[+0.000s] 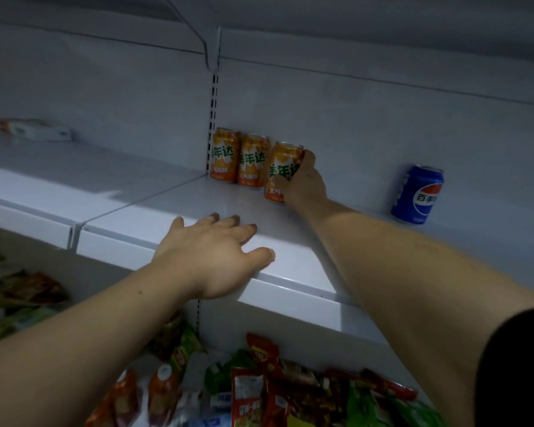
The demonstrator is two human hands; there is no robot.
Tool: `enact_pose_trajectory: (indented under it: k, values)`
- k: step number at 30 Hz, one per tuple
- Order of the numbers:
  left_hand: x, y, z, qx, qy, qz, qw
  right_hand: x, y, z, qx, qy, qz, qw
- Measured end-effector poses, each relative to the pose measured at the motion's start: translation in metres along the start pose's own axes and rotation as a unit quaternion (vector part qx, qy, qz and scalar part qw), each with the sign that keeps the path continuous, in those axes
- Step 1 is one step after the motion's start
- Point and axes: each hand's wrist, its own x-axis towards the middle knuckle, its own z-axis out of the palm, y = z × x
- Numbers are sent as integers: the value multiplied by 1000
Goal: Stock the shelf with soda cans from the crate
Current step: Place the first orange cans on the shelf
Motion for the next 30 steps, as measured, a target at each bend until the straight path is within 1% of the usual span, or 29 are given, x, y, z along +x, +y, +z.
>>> enact_pose_trajectory:
  k: [2,4,5,7,8,10,12,14,16,20,24,30]
  values:
    - [0,-1,0,-1,0,1,1000,1,2,0,-17,-12,0,1000]
    - [0,-1,1,0,1,0,1000,-3,5,-2,-32,-8,3,999]
    - [-1,-2,1,-1,1,-2,1000,-7,5,-4,-40,4,-6,999]
    - [-2,-1,0,-3,-1,-3,1000,-14,6,-8,-86,16,-58,995]
    - [-3,0,-1,-3,-3,-3,1000,-16,7,-9,-129,-1,-90,988]
    - [-2,0,-1,-5,-3,-1,1000,-16,8,-13,-220,-67,-133,964]
    - [-2,-1,-1,-6,-3,0,1000,-12,12,-15,-289,-139,-132,938]
    - [-2,-2,0,-6,-3,3,1000,-5,17,-14,-319,-190,-121,921]
    - [-2,-2,1,-7,-2,3,1000,3,21,-10,-313,-220,-109,918]
    - [-1,-3,2,-8,-3,0,1000,16,21,1,-280,-249,-56,925]
    - [-1,-3,3,-6,0,-3,1000,28,26,11,-259,-261,-21,930]
    - [-1,-2,3,-9,-2,-7,1000,35,26,15,-250,-270,-3,930]
